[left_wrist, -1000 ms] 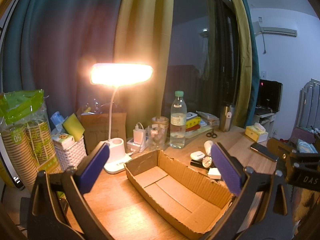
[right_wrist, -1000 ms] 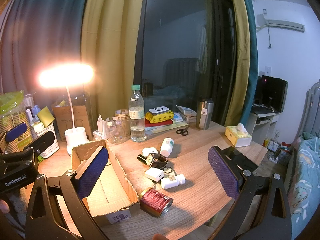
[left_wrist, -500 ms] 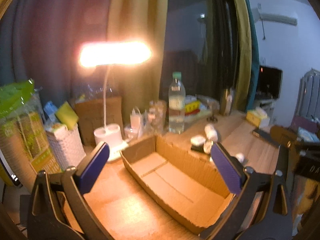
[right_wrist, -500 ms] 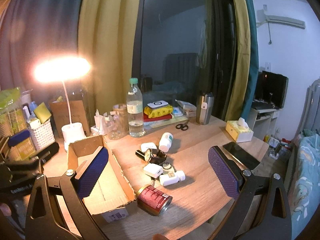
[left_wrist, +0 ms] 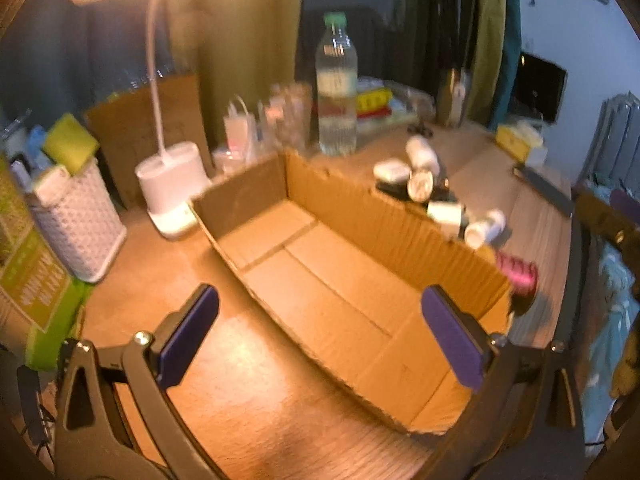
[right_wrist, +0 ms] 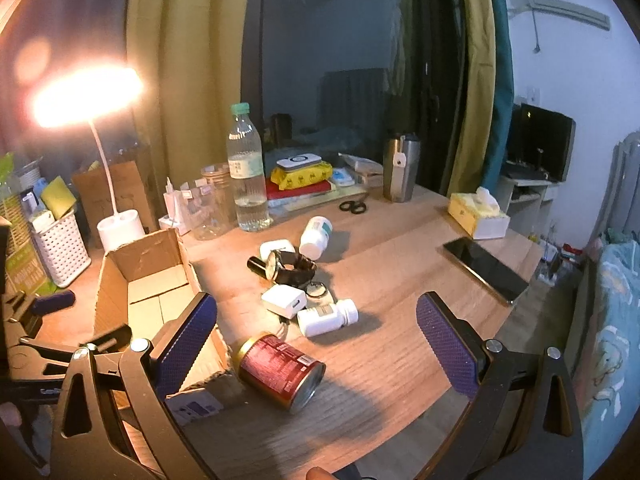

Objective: Organize rigid objects
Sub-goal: 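Push the cardboard box into place with the left tool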

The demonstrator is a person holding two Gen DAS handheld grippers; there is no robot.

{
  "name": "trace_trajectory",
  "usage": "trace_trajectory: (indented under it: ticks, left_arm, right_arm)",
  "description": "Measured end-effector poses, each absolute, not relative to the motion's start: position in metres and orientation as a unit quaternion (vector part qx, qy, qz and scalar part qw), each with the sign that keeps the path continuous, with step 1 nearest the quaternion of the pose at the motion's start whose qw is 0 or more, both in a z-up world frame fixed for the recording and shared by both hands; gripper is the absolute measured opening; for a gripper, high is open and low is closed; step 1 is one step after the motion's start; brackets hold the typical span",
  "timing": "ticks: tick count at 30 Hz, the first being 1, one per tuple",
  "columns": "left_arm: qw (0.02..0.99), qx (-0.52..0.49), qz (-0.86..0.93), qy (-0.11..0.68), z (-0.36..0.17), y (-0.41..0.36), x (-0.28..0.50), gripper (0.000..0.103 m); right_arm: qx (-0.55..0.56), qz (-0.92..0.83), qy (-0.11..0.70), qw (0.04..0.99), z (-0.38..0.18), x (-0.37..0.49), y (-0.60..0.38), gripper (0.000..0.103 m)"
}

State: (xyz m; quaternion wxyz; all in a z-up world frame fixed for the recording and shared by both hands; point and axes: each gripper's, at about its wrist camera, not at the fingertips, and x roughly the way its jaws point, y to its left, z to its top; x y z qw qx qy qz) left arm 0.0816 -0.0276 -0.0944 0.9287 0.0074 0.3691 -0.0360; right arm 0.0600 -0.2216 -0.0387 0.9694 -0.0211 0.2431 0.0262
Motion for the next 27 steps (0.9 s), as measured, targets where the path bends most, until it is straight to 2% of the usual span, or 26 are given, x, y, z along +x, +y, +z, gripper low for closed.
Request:
trace_trajectory:
  ticks: [4,7,15,23,27]
  left_arm:
    - [0.909,0.049,-0.053,0.410,-0.114,-0.033,0.098,0.102]
    - [0.895,0.043,-0.063,0.440,-0.126,-0.032,0.103,0.102]
    - [0.887,0.038,-0.085,0.452,-0.125,-0.043,0.089,0.100]
    - [0.866,-0.014,-0.117,0.486,-0.132,-0.033,0.096,0.067]
    - [0.876,-0.014,-0.104,0.471,-0.127,-0.029,0.097,0.040]
  right_arm:
    - [-0.016,0.026,0.246,0.969,-0.041,0.063,-0.227,0.102]
    - [-0.014,0.025,0.247,0.969,-0.041,0.063,-0.230,0.102]
    - [-0.011,0.023,0.252,0.967,-0.043,0.065,-0.233,0.102]
    - [-0.018,0.028,0.257,0.966,-0.047,0.065,-0.226,0.102]
    - [-0.023,0.033,0.264,0.964,-0.049,0.067,-0.222,0.102]
